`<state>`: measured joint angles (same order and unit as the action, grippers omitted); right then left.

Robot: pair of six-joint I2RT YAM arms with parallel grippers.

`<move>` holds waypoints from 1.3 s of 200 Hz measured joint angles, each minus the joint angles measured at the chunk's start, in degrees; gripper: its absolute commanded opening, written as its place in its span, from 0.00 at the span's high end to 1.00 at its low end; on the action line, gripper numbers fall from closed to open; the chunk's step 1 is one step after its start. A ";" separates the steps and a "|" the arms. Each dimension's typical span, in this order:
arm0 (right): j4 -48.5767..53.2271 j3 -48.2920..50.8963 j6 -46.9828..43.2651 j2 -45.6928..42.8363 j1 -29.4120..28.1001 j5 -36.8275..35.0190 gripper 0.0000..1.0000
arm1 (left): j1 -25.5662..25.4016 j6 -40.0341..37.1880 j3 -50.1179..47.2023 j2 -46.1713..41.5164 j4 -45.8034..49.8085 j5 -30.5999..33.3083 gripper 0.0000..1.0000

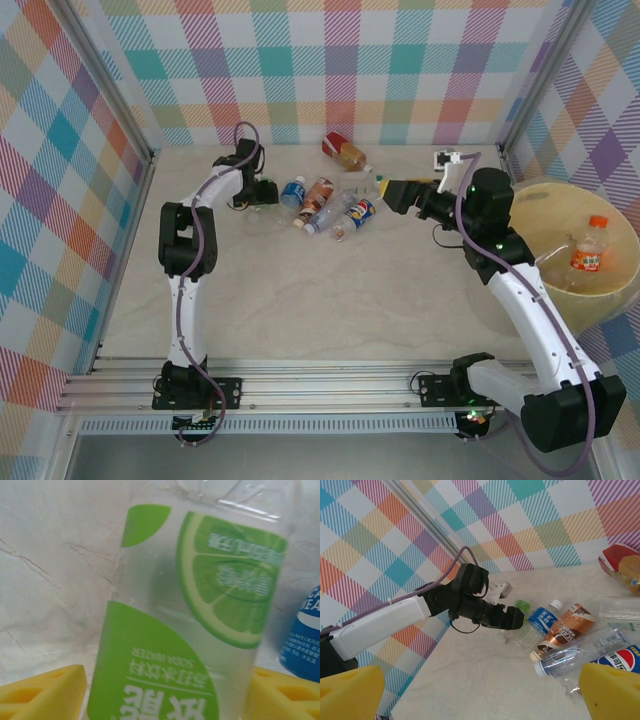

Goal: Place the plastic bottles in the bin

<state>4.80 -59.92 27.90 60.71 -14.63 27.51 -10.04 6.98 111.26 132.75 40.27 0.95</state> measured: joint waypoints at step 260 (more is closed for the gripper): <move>-2.05 -4.79 10.67 17.64 -9.49 -6.67 0.00 | -7.37 3.48 -38.34 -40.79 -21.35 -12.33 0.59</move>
<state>2.74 -64.71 38.57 78.35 -24.12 20.84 -17.41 10.46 72.93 91.96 18.92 -11.38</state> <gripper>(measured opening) 0.996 0.574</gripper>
